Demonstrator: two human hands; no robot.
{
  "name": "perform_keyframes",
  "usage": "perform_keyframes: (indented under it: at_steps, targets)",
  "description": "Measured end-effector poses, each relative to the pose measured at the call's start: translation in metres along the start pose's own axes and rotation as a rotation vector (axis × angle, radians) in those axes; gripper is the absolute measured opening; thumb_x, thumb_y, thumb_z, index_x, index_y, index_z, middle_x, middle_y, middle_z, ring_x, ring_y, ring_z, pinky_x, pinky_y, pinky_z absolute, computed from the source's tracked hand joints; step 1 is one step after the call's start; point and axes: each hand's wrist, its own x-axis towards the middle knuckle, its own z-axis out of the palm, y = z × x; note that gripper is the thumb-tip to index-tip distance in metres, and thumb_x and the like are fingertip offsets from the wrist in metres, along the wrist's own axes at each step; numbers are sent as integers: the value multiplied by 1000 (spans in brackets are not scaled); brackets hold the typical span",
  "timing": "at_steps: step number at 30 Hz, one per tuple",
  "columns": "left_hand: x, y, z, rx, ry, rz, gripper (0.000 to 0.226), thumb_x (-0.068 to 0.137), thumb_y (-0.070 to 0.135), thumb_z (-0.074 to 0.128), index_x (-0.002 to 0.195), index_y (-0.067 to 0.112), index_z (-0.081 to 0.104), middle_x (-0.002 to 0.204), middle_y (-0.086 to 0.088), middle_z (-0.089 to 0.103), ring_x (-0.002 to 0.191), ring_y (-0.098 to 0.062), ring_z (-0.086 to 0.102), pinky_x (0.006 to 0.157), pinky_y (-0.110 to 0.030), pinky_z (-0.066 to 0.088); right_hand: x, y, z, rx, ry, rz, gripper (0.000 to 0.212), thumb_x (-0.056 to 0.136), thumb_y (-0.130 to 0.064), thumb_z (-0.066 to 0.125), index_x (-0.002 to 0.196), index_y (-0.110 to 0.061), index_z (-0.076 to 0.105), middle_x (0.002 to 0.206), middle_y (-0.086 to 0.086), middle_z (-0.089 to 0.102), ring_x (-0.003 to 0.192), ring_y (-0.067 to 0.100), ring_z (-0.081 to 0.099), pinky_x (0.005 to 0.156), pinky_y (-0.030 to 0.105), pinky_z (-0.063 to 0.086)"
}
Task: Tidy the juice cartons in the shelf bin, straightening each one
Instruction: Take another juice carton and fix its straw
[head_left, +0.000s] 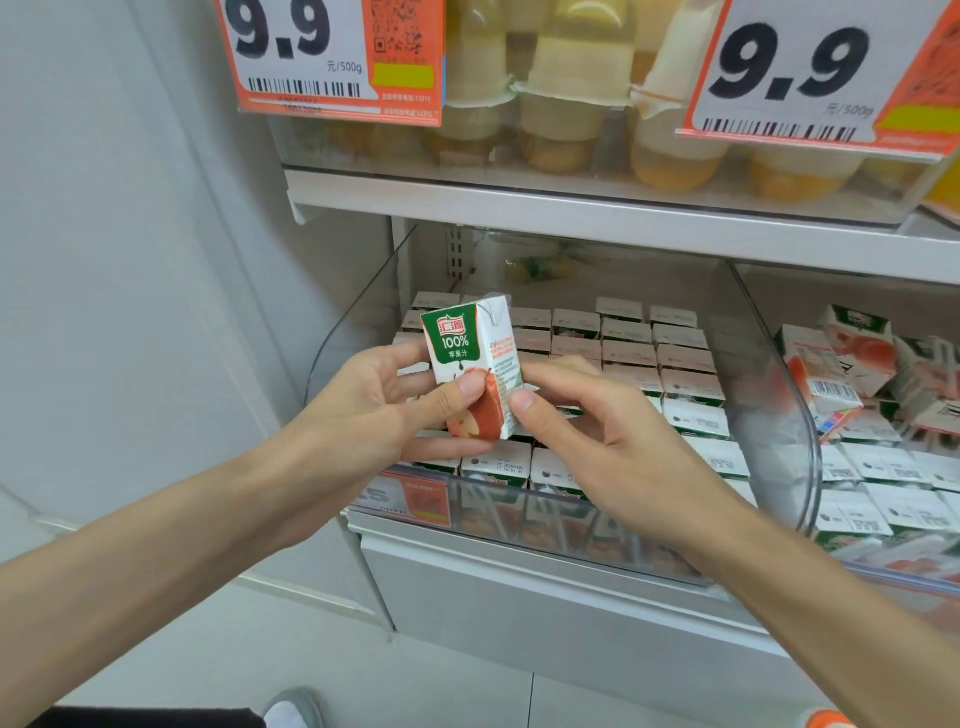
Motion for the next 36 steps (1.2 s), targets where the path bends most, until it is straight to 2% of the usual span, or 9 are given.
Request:
perform_keyframes:
  at_steps: [4, 7, 11, 14, 21, 26, 30, 33, 36]
  targets:
    - [2, 0, 1, 11, 25, -22, 40, 92, 23, 70, 131, 17, 71, 113, -4, 81, 95, -18, 79, 82, -31, 65, 1, -1, 0, 79, 104, 35, 23, 94, -35, 75, 118, -38, 76, 106, -1, 77, 98, 21, 71, 95, 42, 57]
    - [2, 0, -1, 20, 19, -32, 38, 94, 24, 70, 131, 18, 71, 116, -3, 81, 100, -20, 79, 80, -30, 65, 3, -1, -3, 122, 156, 98, 29, 85, -39, 83, 112, -33, 74, 94, 0, 79, 89, 17, 75, 89, 34, 61]
    - [3, -1, -2, 20, 7, -40, 30, 103, 24, 61, 131, 18, 71, 117, -5, 81, 105, -23, 79, 83, -27, 64, 3, 1, -5, 128, 190, 138, 23, 86, -37, 82, 106, -30, 73, 87, -3, 80, 83, 16, 77, 84, 31, 63]
    - [3, 0, -3, 26, -6, -25, 32, 105, 24, 56, 133, 18, 70, 118, -4, 80, 106, -23, 79, 84, -27, 64, 3, 1, -8, 127, 209, 133, 20, 88, -37, 78, 107, -30, 72, 87, -4, 80, 84, 14, 78, 87, 33, 63]
    - [4, 1, -5, 44, -22, -7, 36, 105, 28, 56, 137, 20, 68, 122, -1, 79, 109, -24, 78, 83, -26, 63, 2, 0, -9, 138, 211, 123, 16, 93, -34, 74, 108, -30, 73, 89, -6, 80, 84, 10, 77, 84, 25, 61]
    - [4, 1, -5, 40, 45, 1, 37, 103, 34, 55, 137, 25, 69, 120, 1, 80, 105, -23, 79, 76, -23, 62, 1, -1, -9, 185, 210, 149, 9, 100, -27, 68, 106, -31, 74, 89, -6, 81, 82, 5, 76, 88, 31, 62]
    - [4, 0, -6, 24, 83, 17, 39, 98, 31, 63, 136, 26, 68, 117, 0, 81, 103, -22, 79, 75, -23, 62, 1, -2, -8, 214, 189, 166, 11, 102, -28, 66, 107, -33, 74, 93, -6, 82, 85, 4, 75, 90, 29, 62]
    - [5, 0, -5, 30, 52, 22, 42, 98, 33, 62, 140, 28, 64, 120, 0, 80, 108, -21, 78, 80, -26, 63, 1, -3, -7, 238, 184, 154, 15, 104, -22, 64, 110, -31, 76, 97, -7, 82, 87, 4, 75, 88, 26, 62]
    - [3, -1, -2, 36, -24, 6, 41, 103, 37, 55, 140, 23, 65, 126, -2, 78, 117, -22, 74, 93, -33, 63, 0, -4, -6, 238, 156, 146, 22, 104, -18, 64, 116, -30, 78, 105, -18, 80, 93, 1, 76, 89, 23, 61]
